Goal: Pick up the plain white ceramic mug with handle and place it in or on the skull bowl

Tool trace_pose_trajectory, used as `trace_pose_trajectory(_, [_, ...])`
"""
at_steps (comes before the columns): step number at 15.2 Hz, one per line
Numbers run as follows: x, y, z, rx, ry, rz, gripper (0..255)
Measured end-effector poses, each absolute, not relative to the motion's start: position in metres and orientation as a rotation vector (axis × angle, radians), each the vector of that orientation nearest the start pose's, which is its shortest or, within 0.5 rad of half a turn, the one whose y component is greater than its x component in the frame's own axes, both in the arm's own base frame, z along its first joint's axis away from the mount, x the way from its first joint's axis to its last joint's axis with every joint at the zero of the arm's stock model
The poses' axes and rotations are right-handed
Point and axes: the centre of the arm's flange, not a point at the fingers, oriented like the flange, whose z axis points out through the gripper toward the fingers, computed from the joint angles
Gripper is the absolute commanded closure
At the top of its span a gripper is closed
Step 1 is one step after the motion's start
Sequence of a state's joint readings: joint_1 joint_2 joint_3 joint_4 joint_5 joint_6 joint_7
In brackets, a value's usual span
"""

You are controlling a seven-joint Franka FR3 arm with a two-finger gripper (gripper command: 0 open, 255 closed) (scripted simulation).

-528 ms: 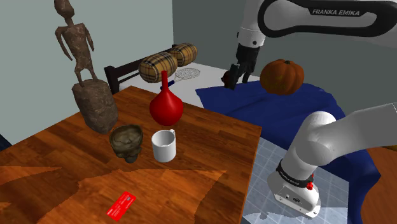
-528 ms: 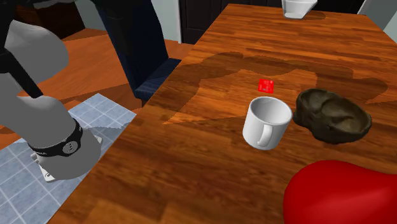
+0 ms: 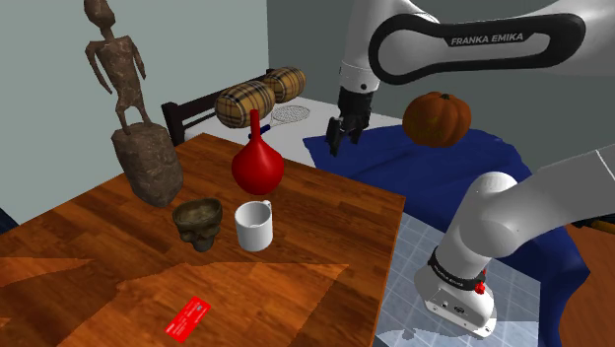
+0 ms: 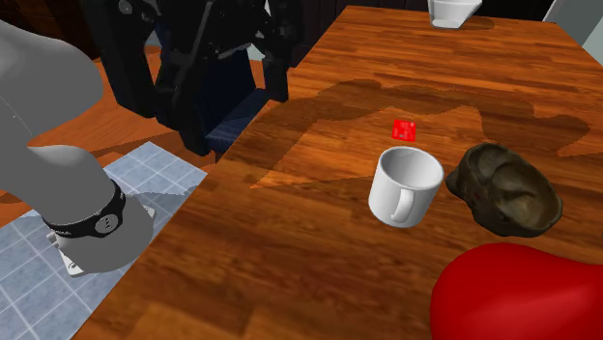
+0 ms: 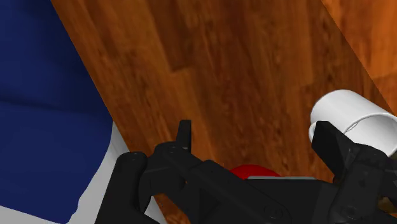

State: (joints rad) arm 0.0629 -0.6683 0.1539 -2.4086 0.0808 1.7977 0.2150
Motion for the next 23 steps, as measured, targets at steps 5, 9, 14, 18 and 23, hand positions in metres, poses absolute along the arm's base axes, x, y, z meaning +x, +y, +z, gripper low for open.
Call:
trace_pose_trajectory(5, [0.367,0.140,0.511,-3.148,0.037,-0.104,0])
trace_pose_trajectory(9, [0.388,0.186,0.491,-3.149,0.010,-0.119,0])
trace_pose_trajectory(14, [0.407,0.238,0.457,-3.151,-0.024,-0.139,0])
trace_pose_trajectory(18, [0.423,0.280,0.428,-3.152,-0.050,-0.153,0])
trace_pose_trajectory(23, [0.447,0.336,0.400,-3.151,-0.084,-0.172,0])
